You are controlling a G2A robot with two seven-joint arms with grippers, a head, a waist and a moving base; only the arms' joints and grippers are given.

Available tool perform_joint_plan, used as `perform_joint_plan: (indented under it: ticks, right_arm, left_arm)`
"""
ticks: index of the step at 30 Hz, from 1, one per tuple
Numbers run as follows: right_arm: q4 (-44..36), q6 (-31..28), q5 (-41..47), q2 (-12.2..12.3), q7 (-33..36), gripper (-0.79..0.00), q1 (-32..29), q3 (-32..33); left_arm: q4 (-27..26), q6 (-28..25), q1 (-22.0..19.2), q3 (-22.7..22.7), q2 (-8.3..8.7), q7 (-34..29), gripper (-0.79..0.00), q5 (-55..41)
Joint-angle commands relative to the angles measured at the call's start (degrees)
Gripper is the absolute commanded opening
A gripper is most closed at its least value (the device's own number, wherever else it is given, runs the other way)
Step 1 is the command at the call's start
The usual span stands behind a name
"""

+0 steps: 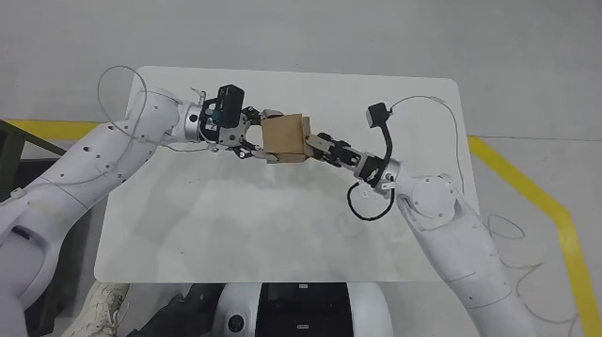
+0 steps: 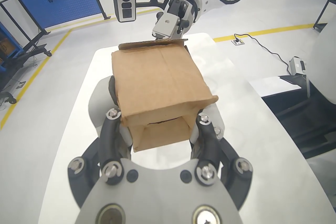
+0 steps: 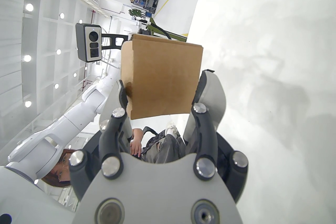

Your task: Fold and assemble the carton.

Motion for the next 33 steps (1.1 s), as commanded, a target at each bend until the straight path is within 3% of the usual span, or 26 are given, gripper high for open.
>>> perform_joint_plan:
  ticks: [1, 7, 33]
  right_arm:
    - [0.0, -0.1, -0.2, 0.0, -0.4, -0.342, 0.0, 0.1]
    - [0.1, 0.4, -1.2, 0.0, -1.5, -0.416, 0.1, 0.0]
    - [-3.5, -0.4, -4.4, -0.1, -6.1, -0.406, -1.7, -0.5]
  left_arm:
    - [0.0, 0.0, 0.0, 0.0, -0.01, 0.2, -0.459, 0.0]
    - [-0.1, 0.0, 0.3, -0.3, 0.08, 0.2, -0.465, -0.3]
    - [-0.1, 0.0, 1.9, -3.0, -0.64, -2.3, -0.483, -0.1]
